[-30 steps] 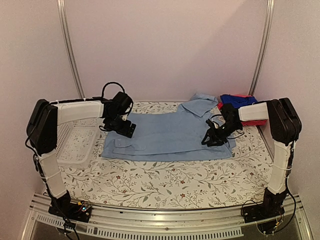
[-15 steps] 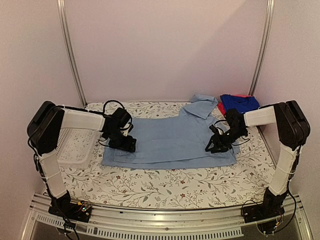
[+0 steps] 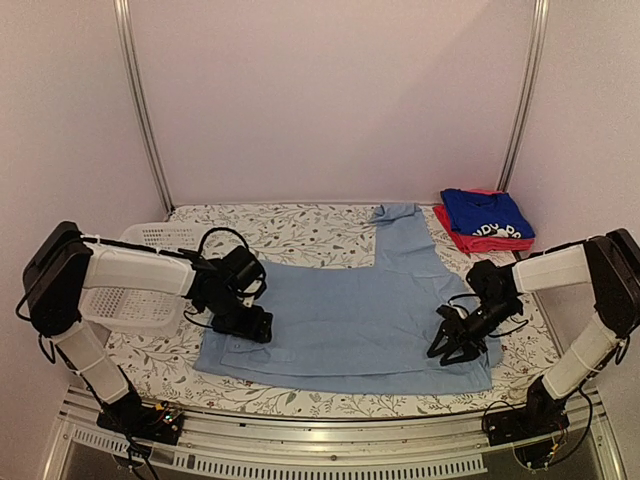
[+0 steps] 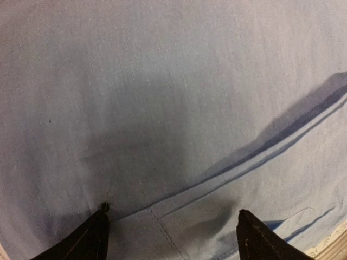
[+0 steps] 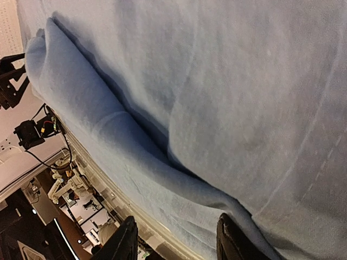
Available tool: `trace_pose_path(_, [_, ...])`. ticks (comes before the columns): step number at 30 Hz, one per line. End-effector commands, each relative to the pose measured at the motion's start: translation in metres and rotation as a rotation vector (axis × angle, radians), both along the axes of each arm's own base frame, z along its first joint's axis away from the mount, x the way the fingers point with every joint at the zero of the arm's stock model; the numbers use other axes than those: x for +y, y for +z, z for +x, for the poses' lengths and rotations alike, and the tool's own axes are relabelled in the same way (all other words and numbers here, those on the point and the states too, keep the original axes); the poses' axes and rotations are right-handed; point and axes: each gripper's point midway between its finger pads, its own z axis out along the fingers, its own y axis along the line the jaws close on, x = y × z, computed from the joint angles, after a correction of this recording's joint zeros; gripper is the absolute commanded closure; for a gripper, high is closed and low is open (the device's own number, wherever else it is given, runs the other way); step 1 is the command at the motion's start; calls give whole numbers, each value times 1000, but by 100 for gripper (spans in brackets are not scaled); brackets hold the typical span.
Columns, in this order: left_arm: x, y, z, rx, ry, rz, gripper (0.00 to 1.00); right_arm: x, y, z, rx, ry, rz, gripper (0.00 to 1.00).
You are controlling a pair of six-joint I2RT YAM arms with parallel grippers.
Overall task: Fold and stack the mixed laundry pile
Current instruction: Pick up the 1/3-folded shirt from the center of the board.
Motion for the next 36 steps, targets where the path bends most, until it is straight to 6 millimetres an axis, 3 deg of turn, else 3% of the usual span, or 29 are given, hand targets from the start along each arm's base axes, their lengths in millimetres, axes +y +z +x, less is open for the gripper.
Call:
trace_pose_path(1, [18, -10, -39, 155, 18, 70, 16, -8, 6, -28, 125, -24, -97, 49])
trace_pose_path(3, [2, 14, -13, 60, -14, 23, 10, -4, 29, 10, -20, -13, -105, 47])
trace_pose_path(5, [-14, 44, 26, -32, -17, -37, 6, -5, 56, 57, -165, -32, -99, 46])
trace_pose_path(9, [-7, 70, 94, -109, 45, -75, 6, -29, 90, 154, -371, -145, -112, 47])
trace_pose_path(12, [6, 84, 139, -154, 89, -124, 6, -51, 92, 204, -441, -184, -180, 49])
trace_pose_path(14, [18, 88, 163, -175, 106, -122, 7, -61, 76, 227, -435, -185, -220, 51])
trace_pose_path(19, [44, 76, 204, -190, 140, -71, 9, -62, 56, 264, -474, -182, -238, 52])
trace_pose_path(23, [53, 67, 224, -176, 168, -80, 14, -65, 25, 271, -417, -155, -272, 55])
trace_pose_path(27, [57, 49, 230, -156, 159, -38, 17, -77, 8, 268, -406, -141, -351, 55])
trace_pose_path(32, [59, 27, 233, -130, 140, 5, 20, -89, -7, 278, -424, -130, -425, 55])
trace_pose_path(36, [61, 22, 239, -132, 134, 23, 20, -77, -8, 292, -463, -119, -399, 55])
